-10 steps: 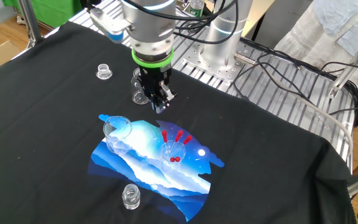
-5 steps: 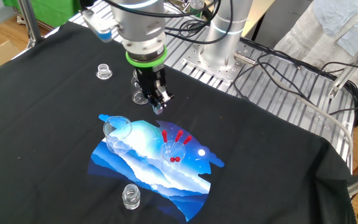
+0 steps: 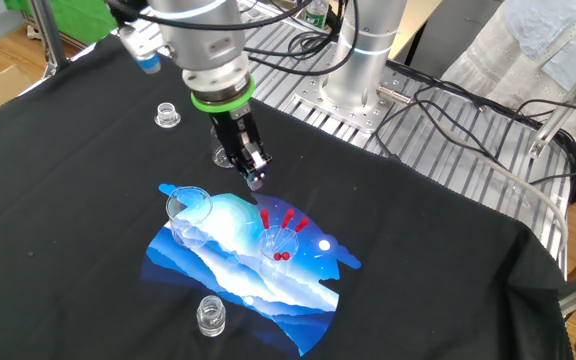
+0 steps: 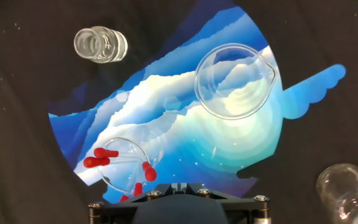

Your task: Transfer liquid using a dropper

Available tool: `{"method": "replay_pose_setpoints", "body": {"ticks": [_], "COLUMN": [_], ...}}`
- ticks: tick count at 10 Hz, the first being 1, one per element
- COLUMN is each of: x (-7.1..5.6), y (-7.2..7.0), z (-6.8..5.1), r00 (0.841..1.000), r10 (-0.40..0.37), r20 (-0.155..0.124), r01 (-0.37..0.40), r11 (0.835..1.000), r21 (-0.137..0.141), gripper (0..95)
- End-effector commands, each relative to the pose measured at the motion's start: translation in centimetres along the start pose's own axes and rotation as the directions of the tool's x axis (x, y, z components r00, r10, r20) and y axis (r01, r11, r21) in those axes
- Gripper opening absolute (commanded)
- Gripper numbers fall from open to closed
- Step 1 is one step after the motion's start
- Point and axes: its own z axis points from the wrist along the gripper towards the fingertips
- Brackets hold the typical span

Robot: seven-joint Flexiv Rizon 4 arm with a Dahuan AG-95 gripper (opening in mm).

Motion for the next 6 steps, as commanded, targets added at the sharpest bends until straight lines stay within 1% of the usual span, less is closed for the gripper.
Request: {"method": "replay_pose_setpoints", "body": {"ticks": [1, 2, 3, 5, 6], "x": [-0.17, -0.21, -0.25, -0.29, -0.27], "y": [0.12, 0.14, 0.19, 0.38, 0.52], "z": [0.26, 0.41, 0.6, 0.8, 0.78], "r00": [0.999, 0.999, 0.998, 0.995, 0.993], "r10": [0.039, 0.044, 0.057, 0.086, 0.104], "r20": [-0.026, -0.026, -0.031, -0.043, -0.054], "r01": [-0.041, -0.045, -0.058, -0.089, -0.109], "r11": [0.998, 0.998, 0.997, 0.993, 0.99], "r21": [-0.043, -0.044, -0.053, -0.079, -0.094], "gripper": [0.0, 0.0, 0.0, 0.0, 0.0]}}
